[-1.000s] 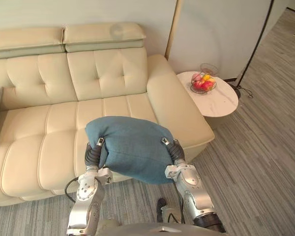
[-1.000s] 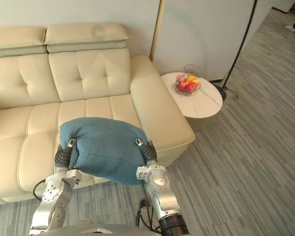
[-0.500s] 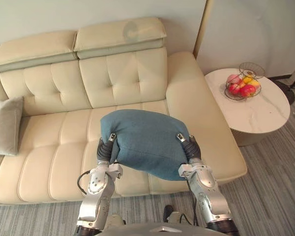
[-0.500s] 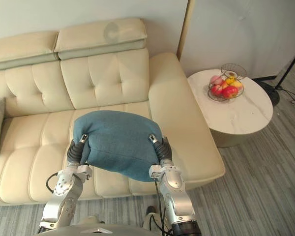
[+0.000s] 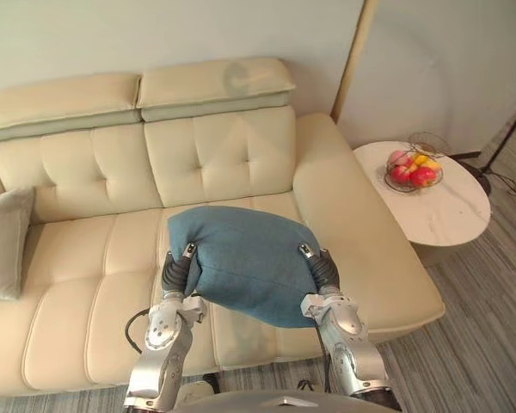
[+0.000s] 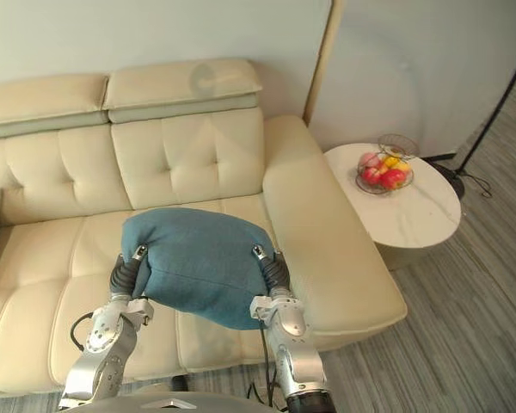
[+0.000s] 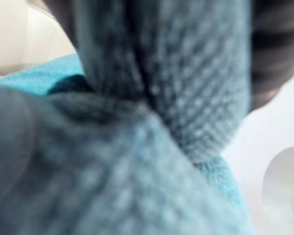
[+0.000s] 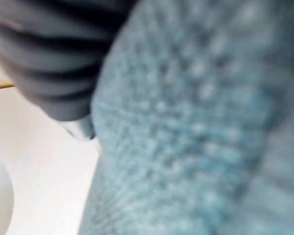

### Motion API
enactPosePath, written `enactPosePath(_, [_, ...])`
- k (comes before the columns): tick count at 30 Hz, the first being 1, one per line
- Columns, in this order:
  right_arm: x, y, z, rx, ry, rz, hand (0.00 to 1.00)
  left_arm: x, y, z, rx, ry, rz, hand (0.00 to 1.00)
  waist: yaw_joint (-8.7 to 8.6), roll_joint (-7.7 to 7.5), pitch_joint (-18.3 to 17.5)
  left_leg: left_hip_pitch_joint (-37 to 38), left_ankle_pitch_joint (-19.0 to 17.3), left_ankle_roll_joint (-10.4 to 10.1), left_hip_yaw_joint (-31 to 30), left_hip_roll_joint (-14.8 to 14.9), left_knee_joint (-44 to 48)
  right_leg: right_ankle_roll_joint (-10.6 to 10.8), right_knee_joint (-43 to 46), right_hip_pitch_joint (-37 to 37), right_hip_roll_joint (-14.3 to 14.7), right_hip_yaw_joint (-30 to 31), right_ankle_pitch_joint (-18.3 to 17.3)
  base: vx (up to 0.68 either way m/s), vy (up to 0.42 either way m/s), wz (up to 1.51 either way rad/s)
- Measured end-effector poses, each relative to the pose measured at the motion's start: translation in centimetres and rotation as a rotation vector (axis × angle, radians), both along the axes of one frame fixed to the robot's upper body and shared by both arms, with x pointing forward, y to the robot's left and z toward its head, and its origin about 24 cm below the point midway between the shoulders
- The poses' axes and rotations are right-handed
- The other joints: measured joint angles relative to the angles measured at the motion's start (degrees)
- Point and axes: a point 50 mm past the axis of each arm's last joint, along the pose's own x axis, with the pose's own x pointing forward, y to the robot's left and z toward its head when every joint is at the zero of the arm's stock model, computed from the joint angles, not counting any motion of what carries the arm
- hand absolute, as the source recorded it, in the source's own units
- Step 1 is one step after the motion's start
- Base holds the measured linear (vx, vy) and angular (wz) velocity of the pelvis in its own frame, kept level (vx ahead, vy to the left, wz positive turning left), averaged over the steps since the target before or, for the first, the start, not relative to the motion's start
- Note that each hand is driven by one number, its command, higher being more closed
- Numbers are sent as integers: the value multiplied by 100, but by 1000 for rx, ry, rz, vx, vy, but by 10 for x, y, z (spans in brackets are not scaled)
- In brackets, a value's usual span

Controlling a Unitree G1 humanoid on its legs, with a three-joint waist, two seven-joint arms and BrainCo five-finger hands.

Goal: Pick up cushions and gather them together orderly.

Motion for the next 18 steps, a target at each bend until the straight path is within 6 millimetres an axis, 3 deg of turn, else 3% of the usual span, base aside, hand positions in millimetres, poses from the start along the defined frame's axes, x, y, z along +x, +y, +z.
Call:
enactPosePath(6, [12,2,10,-82,-42,-1,100,11,-1,8,34,-37,2,100,-87,-38,-21,-94,66,12,251,17,-152,30,-263,-244,56,323,317,-47,-4,-32])
enactPosePath(10, [43,15,27,-166,-108,23,100,36,3,24,72,-99,37,100,-105,-34,-16,-650,220,67,269,25,-150,18,-337,-748,76,387,579,-64,-5,-3])
enactPosePath(12, [67,25,49,-249,-186,32,100,61,9,42,160,-167,71,100,-57,-25,63,-1140,388,121,239,34,-151,-15,-489,-1150,84,406,870,-130,8,3])
enactPosePath(14, [85,31,74,-278,-267,16,100,81,13,63,232,-232,102,100,16,-23,371,-1309,487,165,215,30,-141,-19,-519,-1280,78,404,969,-184,28,9])
enactPosePath(18, [109,45,141,-303,-484,-64,100,114,20,119,309,-403,211,100,170,28,680,-2023,794,150,57,43,-239,38,-325,-2032,100,300,1059,-180,8,21])
